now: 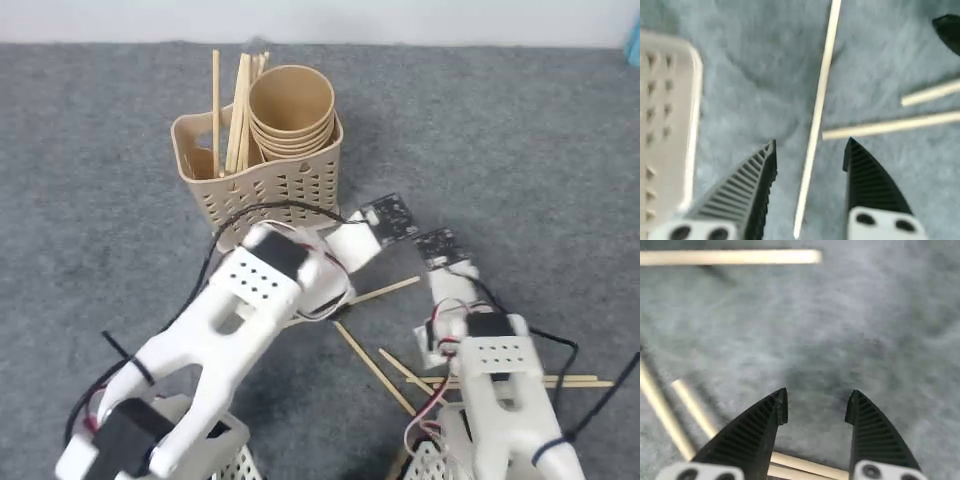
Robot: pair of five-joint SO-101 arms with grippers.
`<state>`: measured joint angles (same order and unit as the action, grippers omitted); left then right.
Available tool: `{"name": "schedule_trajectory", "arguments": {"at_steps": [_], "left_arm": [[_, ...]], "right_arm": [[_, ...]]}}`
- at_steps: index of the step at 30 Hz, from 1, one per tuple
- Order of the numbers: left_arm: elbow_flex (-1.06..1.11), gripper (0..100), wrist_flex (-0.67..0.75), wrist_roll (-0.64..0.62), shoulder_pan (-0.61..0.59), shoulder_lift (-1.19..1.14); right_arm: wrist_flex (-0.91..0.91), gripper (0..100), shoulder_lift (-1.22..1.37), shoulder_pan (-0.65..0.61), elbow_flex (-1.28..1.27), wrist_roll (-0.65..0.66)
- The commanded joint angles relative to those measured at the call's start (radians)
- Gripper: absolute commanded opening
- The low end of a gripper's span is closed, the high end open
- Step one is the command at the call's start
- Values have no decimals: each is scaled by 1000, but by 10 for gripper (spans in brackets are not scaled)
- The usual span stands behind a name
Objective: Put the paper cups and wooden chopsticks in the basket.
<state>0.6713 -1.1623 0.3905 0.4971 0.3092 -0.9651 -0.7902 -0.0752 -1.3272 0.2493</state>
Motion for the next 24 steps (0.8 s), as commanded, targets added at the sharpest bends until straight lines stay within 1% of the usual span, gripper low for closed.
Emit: {"name": "schedule_trajectory", "arguments": {"at_steps": [1,5,7,14,19,24], "left_arm": [[24,210,141,-17,74,-2],[33,210,230,-63,83,-12],[15,211,264,-74,87,-60],[-205,211,269,-78,89,-407],[-343,207,267,-77,112,-580],[-390,206,267,-77,129,-624]], "right_arm": [[-10,202,-33,140,81,0],[-1,202,-33,211,107,-104],[1,202,-25,242,126,-141],[36,202,-24,372,152,-245],[42,202,-25,384,152,-258],[42,202,-27,381,153,-253]]}}
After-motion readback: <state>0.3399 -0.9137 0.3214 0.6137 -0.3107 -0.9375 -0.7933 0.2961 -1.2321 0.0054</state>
